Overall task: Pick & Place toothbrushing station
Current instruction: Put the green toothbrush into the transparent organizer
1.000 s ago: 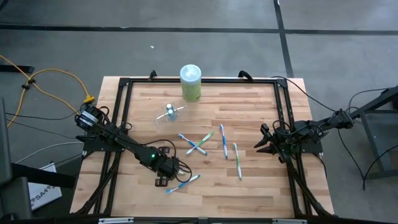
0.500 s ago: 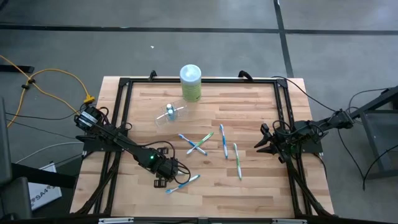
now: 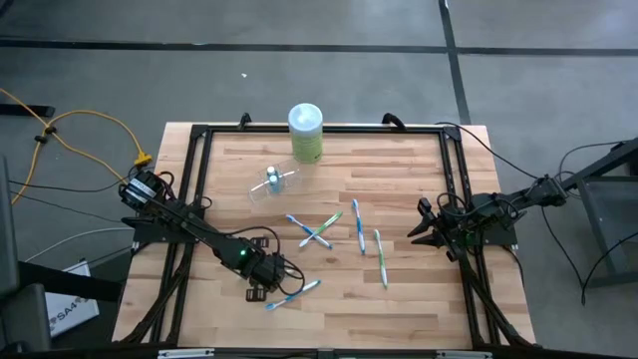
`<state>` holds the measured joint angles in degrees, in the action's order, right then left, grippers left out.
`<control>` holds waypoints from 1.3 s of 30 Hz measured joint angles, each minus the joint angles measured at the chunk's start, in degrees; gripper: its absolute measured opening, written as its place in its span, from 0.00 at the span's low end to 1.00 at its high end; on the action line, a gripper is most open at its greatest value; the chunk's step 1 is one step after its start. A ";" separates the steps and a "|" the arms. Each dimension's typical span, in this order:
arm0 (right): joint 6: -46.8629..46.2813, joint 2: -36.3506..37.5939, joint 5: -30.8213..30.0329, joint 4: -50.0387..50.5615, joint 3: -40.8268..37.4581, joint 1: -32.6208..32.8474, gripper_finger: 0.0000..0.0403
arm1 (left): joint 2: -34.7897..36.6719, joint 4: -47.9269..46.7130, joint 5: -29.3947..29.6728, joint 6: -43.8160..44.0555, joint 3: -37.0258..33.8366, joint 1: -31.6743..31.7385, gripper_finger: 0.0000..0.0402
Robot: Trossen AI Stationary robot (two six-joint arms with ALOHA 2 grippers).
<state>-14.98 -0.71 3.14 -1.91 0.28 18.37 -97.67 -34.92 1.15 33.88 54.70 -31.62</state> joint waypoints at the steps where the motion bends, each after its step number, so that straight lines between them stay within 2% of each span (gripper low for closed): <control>1: 0.02 0.00 0.00 -0.01 0.01 0.00 0.21 | 0.00 -0.01 -0.07 0.23 0.00 0.00 0.10; 6: 0.00 0.00 0.00 -0.01 0.01 -0.01 0.21 | 0.00 -0.07 -0.35 0.45 0.00 -0.02 0.09; 10: 0.00 0.00 0.00 0.00 -0.01 -0.02 0.21 | 0.00 -0.07 -0.64 0.60 0.00 -0.03 0.03; 26: 0.01 0.00 0.00 0.01 -0.01 -0.01 0.21 | 1.44 -0.07 -1.08 0.45 -0.20 0.06 0.01; 34: 0.00 0.00 0.02 0.02 -0.01 0.00 0.21 | 3.22 -5.68 -1.64 -1.60 1.01 2.40 0.01; 39: 0.01 0.00 0.02 -0.01 0.00 0.00 0.21 | 3.54 -13.85 1.75 -6.27 5.80 3.06 0.01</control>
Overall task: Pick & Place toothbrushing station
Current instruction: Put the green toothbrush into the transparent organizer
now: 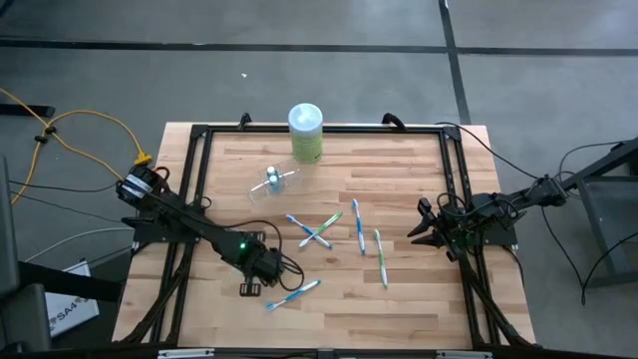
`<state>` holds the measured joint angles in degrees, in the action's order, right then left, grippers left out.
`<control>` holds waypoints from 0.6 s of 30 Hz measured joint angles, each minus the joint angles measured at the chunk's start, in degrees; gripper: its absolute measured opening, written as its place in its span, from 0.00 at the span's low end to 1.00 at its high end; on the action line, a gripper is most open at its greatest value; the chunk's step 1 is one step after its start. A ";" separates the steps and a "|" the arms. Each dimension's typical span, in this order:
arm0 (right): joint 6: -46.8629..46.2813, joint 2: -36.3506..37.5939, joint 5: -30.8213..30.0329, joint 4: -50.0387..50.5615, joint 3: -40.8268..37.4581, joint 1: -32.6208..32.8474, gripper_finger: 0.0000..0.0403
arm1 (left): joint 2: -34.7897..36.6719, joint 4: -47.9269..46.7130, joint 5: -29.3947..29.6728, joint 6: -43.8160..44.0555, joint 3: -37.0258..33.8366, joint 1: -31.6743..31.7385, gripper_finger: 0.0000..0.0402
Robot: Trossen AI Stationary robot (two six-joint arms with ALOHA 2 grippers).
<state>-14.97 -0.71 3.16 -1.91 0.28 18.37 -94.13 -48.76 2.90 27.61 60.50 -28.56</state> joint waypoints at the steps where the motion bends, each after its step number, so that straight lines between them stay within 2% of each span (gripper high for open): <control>1: -0.01 0.01 -0.01 0.00 0.01 -0.02 0.21 | 0.01 -2.70 1.61 -0.67 1.43 -0.01 0.01; 8: -0.01 0.00 0.00 0.00 -0.01 -0.01 0.21 | 0.11 -16.62 13.08 -6.22 9.75 0.02 0.01; 14: 0.01 0.00 0.00 0.00 -0.01 -0.02 0.21 | 0.15 -25.46 24.98 -6.33 11.60 0.12 0.01; 18: 0.00 0.00 0.00 0.00 0.01 0.00 0.21 | 0.15 -31.02 28.99 -6.59 11.60 1.25 0.01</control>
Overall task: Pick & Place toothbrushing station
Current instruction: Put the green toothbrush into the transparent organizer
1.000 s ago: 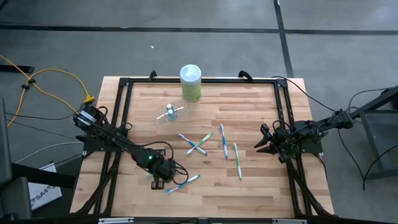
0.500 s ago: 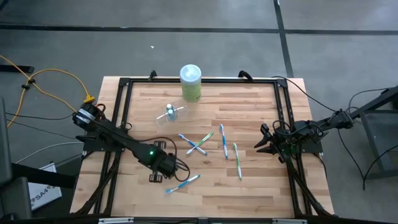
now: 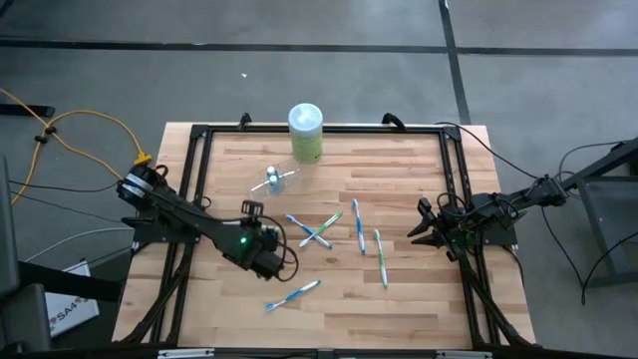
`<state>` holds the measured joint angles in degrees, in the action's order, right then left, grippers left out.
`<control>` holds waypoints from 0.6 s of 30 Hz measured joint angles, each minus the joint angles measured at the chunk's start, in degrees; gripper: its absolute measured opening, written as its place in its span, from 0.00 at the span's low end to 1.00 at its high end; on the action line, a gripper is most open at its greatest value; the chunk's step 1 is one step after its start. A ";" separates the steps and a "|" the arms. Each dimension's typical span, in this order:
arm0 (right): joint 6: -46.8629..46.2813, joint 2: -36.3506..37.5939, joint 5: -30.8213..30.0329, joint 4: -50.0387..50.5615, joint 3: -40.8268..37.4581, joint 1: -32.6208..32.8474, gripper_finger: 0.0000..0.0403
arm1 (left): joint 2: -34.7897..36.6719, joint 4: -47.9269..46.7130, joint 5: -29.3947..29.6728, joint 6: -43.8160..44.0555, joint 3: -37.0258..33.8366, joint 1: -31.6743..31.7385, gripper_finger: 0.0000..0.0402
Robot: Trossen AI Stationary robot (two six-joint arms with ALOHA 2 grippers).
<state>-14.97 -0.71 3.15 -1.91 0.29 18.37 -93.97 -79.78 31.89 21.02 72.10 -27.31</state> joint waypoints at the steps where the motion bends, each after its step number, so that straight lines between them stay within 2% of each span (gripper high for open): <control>1: -0.01 0.00 0.00 0.00 -0.01 0.00 0.21 | 0.00 -1.47 1.18 -0.02 -0.02 0.32 0.01; 7: -0.02 0.00 -0.01 0.00 -0.02 0.00 0.21 | 0.00 -10.62 8.96 -1.11 -0.02 2.57 0.01; 14: -0.01 0.01 0.00 0.00 0.00 0.00 0.21 | 0.00 -10.24 9.85 -8.89 -0.11 7.32 0.01; 18: -0.01 0.01 -0.01 0.00 -0.02 -0.02 0.21 | 0.00 -10.21 7.63 -10.73 -0.11 10.73 0.01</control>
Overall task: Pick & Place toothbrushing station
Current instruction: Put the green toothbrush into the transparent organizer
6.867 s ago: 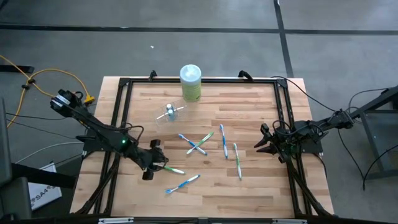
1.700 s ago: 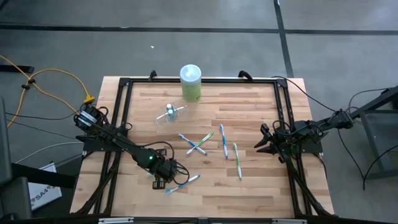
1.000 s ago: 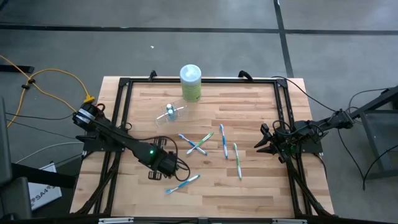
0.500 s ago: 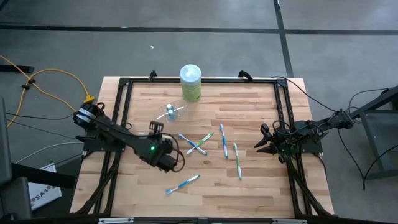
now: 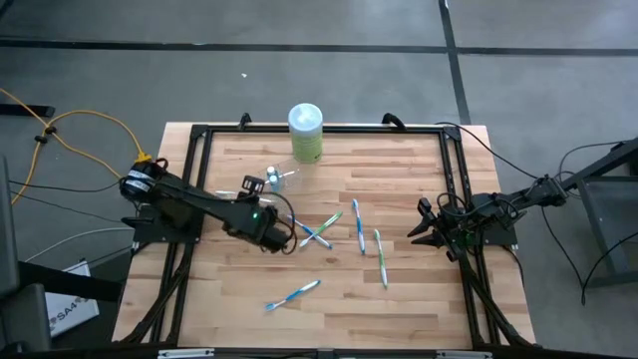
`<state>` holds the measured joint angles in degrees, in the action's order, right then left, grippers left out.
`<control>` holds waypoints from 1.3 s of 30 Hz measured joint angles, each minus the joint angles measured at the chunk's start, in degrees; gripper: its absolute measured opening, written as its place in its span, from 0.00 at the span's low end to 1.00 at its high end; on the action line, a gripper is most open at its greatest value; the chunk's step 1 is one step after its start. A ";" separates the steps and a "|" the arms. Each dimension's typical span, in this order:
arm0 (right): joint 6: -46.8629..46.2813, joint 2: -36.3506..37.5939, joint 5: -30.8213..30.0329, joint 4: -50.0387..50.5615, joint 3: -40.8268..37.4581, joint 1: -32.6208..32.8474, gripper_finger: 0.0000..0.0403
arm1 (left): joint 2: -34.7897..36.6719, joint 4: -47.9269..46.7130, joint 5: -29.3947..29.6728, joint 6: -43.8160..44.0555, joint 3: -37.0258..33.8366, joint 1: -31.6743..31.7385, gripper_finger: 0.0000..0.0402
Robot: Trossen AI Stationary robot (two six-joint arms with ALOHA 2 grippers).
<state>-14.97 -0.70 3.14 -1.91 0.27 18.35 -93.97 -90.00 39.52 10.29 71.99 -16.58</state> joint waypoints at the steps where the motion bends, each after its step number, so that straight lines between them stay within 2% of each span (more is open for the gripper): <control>1: -0.01 0.01 0.01 0.01 0.01 0.01 0.21 | 0.00 -0.05 -0.53 -0.50 0.00 0.75 0.01; 8: -0.01 -0.01 0.01 0.00 0.00 0.01 0.21 | 0.00 -0.01 -1.26 -1.61 -0.02 4.57 0.01; 13: 0.01 0.01 0.01 0.00 0.00 0.00 0.21 | 0.00 -0.01 -3.98 -6.59 -0.04 6.60 0.01; 20: 0.01 -0.01 -0.01 0.00 0.00 0.02 0.21 | 0.00 -0.02 -3.97 -13.99 -0.04 9.35 0.01; 32: 0.00 -0.01 -0.01 0.00 0.01 0.00 0.21 | 0.00 0.00 -0.12 -25.52 -0.04 15.91 0.01; 39: -0.01 0.01 -0.01 0.00 0.00 0.02 0.21 | 1.08 -0.01 1.13 -28.30 -0.07 17.82 0.01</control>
<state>-14.98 -0.69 3.14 -1.91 0.27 18.37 -92.90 -90.00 40.64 -18.02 71.92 1.24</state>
